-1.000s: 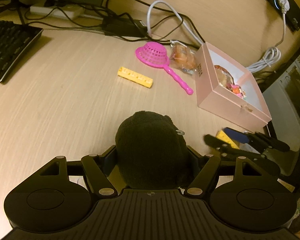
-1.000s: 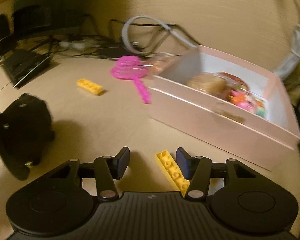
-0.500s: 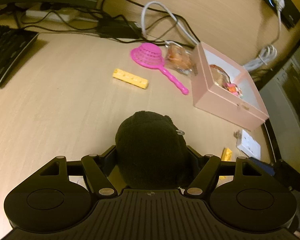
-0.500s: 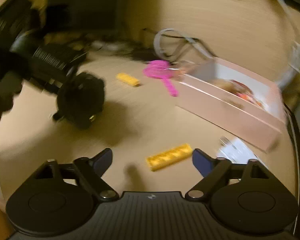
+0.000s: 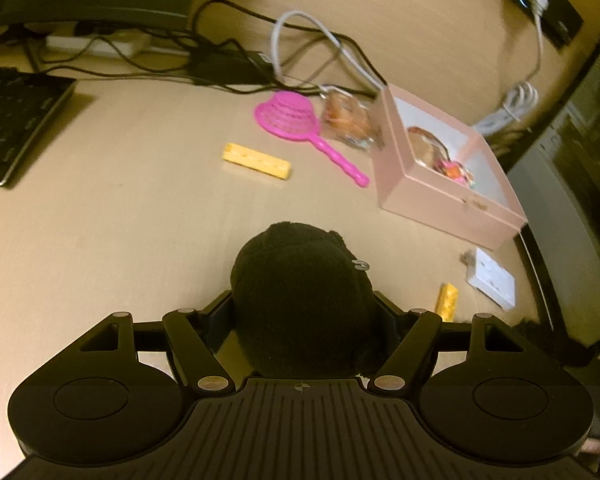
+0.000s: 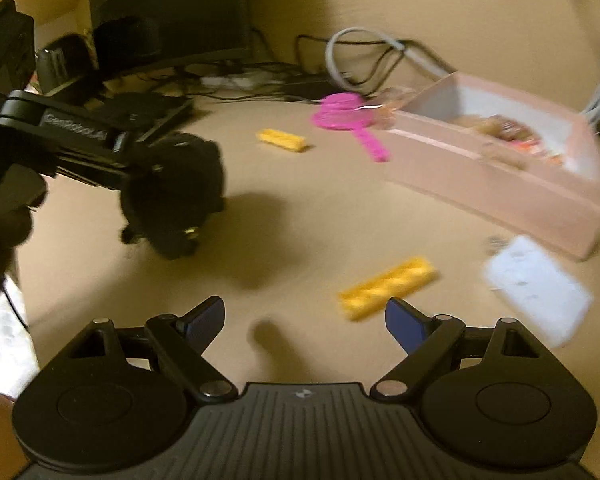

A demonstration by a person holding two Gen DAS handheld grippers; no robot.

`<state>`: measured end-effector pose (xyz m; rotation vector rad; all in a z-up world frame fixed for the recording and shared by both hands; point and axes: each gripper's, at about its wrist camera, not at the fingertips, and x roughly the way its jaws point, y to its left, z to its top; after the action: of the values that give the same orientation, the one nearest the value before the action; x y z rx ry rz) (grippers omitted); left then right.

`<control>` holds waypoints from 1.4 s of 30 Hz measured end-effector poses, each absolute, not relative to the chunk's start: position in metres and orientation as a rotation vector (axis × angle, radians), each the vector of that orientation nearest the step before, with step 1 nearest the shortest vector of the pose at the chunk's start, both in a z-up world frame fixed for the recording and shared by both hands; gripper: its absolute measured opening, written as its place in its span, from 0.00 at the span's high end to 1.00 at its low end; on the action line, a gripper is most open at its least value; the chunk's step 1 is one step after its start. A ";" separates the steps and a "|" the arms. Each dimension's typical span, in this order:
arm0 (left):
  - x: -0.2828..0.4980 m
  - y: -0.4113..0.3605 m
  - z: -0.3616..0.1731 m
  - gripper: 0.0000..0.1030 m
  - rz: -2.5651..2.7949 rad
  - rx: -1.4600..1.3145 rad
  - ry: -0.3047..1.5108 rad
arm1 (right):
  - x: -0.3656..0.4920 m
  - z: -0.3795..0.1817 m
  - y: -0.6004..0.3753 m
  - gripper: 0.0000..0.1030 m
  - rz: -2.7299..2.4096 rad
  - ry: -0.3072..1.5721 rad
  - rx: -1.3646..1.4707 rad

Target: Organize objects

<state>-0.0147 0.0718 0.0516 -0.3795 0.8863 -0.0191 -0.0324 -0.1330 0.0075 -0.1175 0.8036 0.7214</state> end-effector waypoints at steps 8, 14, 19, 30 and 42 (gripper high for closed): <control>-0.022 0.079 0.049 0.26 0.001 -0.383 0.883 | -0.036 0.014 -0.115 0.14 0.627 0.713 -0.197; -0.025 0.067 0.047 0.26 -0.056 -0.356 0.879 | -0.015 0.002 -0.128 0.14 0.516 0.733 -0.225; -0.024 0.053 0.048 0.26 -0.066 -0.305 0.873 | -0.006 -0.001 -0.131 0.19 0.540 0.753 -0.185; -0.014 0.021 0.071 0.26 -0.236 -0.258 0.842 | -0.045 0.051 -0.154 0.38 0.513 0.636 -0.164; 0.135 -0.043 0.162 0.22 -0.404 -0.290 0.565 | -0.048 0.083 -0.195 0.38 0.312 0.566 -0.115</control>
<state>0.1347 -0.0430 0.1619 -0.2904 0.5646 -0.4043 -0.0480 -0.1952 0.0832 -0.1146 0.5665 0.3124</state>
